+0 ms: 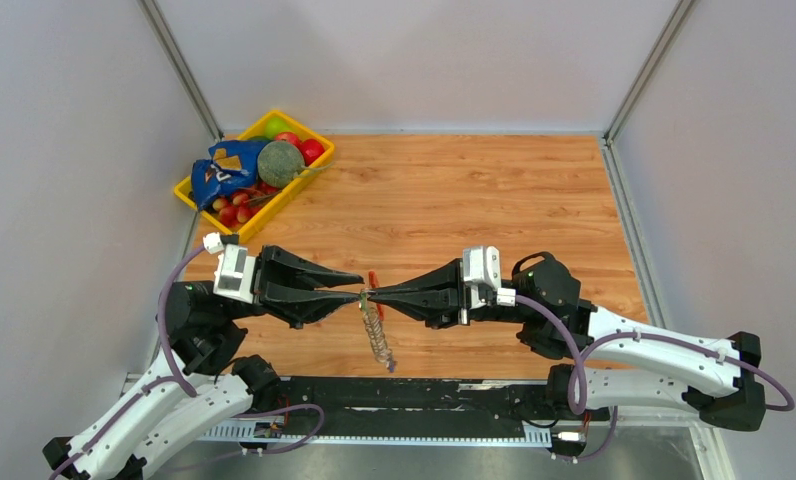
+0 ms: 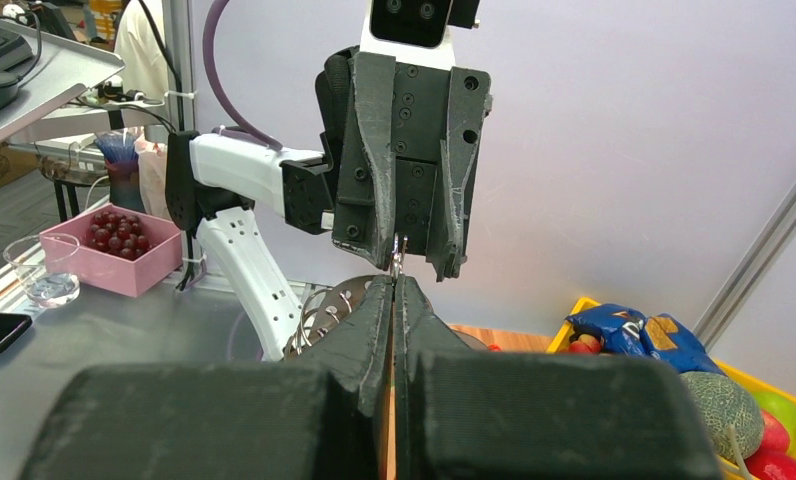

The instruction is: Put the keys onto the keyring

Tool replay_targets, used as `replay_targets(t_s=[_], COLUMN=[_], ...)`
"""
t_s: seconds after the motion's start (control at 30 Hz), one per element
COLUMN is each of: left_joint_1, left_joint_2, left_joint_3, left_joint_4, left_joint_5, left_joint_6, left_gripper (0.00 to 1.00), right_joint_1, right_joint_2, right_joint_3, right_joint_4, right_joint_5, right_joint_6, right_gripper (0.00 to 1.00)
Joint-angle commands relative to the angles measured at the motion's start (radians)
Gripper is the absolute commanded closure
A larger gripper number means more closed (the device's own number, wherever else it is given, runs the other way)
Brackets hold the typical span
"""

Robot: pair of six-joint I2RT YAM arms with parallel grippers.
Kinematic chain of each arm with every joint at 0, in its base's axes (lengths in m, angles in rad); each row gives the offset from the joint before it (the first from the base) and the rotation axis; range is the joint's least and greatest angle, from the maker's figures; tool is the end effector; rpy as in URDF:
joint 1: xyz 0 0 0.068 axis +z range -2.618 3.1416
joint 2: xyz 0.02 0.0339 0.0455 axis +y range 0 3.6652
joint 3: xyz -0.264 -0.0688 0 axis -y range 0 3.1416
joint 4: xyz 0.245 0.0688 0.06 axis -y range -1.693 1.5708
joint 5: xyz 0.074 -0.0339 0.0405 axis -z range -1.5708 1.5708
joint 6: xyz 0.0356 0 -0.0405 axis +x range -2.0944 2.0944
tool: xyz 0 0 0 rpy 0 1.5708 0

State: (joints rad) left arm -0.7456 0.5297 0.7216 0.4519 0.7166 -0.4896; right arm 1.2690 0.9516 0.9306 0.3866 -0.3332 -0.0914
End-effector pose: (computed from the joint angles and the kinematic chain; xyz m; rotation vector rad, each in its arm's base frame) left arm 0.0590 -0.0863 0.4130 0.8479 0.8727 -1.4255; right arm 0.0523 0.2073 0.4218 -1.0511 0.8005 1.2155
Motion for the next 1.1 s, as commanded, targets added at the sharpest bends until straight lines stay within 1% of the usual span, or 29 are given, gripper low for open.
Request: replay_targets(t_s=[0.0,0.13,0.27,0.33,0.5,0.53,0.67,0.77,0.97,1.07], left_joint_1=[0.002,0.002,0.002,0.002,0.002,0.002,0.002,0.002,0.002,0.002], left_joint_2=[0.004,0.006,0.01,0.011,0.012,0.013,0.016,0.02,0.02,0.019], left_joint_3=[-0.003,-0.005,-0.008,-0.008,-0.001,0.0,0.009,0.027,0.082,0.104], left_joint_4=[0.034,0.037,0.04,0.038,0.02,0.015,-0.013,-0.089,-0.237,-0.297], left_joint_5=[0.01,0.012,0.016,0.018,0.02,0.022,-0.001,-0.02,-0.047,-0.046], left_joint_6=[-0.003,-0.006,-0.009,-0.008,0.0,0.005,0.013,0.037,0.106,0.129], left_gripper=[0.65,0.67,0.73,0.81,0.94,0.98,1.0,1.0,1.0,1.0], right_joint_1=[0.007,0.008,0.009,0.01,0.013,0.013,0.016,0.015,0.015,0.015], right_joint_2=[0.008,0.014,0.016,0.018,0.016,0.016,0.016,0.016,-0.022,-0.047], right_joint_3=[0.059,0.062,0.063,0.062,0.063,0.063,0.065,0.084,0.114,0.132], right_joint_4=[0.078,0.077,0.083,0.086,0.089,0.091,0.082,0.017,-0.174,-0.292], right_joint_5=[0.005,0.009,0.011,0.011,0.014,0.014,0.013,0.02,0.056,0.088], right_joint_6=[-0.013,-0.017,-0.019,-0.022,-0.024,-0.023,-0.025,-0.026,-0.045,-0.07], right_gripper=[1.0,1.0,1.0,1.0,1.0,1.0,1.0,0.99,0.79,0.74])
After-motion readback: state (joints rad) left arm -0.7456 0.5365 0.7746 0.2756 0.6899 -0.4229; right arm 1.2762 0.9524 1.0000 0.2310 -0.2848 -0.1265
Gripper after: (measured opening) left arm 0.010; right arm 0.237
